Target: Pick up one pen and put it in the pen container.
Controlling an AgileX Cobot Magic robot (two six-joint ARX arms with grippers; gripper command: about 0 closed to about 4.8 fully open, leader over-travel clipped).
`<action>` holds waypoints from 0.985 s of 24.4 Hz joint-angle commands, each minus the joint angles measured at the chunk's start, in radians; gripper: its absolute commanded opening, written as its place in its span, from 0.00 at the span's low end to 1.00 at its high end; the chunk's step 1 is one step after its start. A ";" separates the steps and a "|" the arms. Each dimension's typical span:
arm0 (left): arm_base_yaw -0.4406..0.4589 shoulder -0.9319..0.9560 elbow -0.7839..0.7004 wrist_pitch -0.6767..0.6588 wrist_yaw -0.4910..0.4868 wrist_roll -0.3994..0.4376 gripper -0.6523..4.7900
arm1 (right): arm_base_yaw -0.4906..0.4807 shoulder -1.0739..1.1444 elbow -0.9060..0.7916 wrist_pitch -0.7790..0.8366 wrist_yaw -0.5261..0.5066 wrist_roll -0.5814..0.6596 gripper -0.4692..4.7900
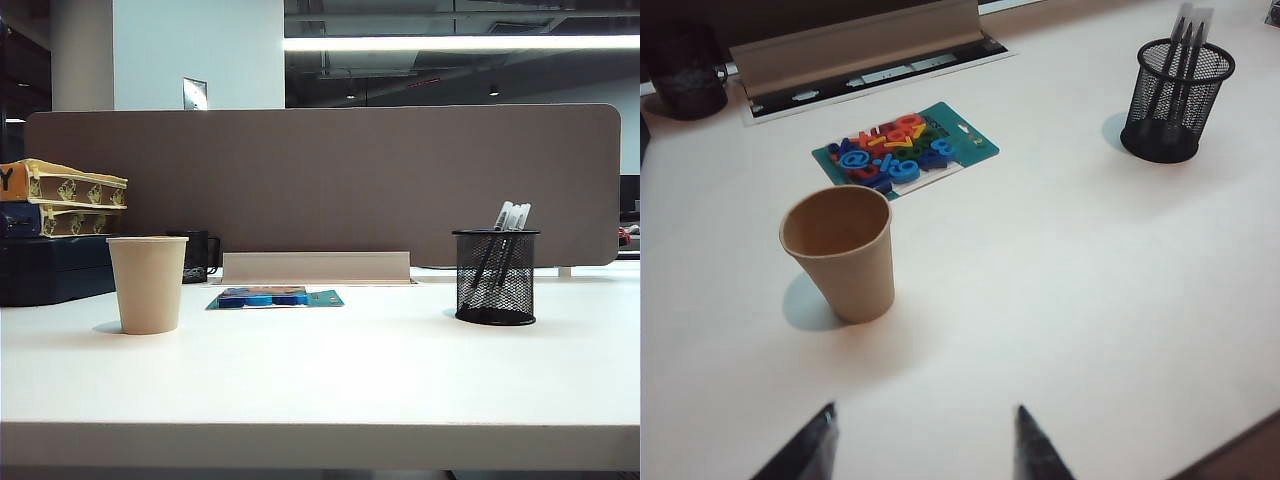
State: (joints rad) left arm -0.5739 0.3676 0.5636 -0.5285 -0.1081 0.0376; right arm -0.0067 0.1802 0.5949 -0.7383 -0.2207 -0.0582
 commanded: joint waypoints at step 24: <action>-0.001 -0.057 -0.134 0.113 -0.103 -0.113 0.52 | 0.002 0.000 -0.105 0.179 -0.026 0.074 0.47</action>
State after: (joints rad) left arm -0.5747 0.3103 0.4496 -0.4633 -0.1654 -0.0376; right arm -0.0067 0.1810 0.4946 -0.5980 -0.2321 -0.0051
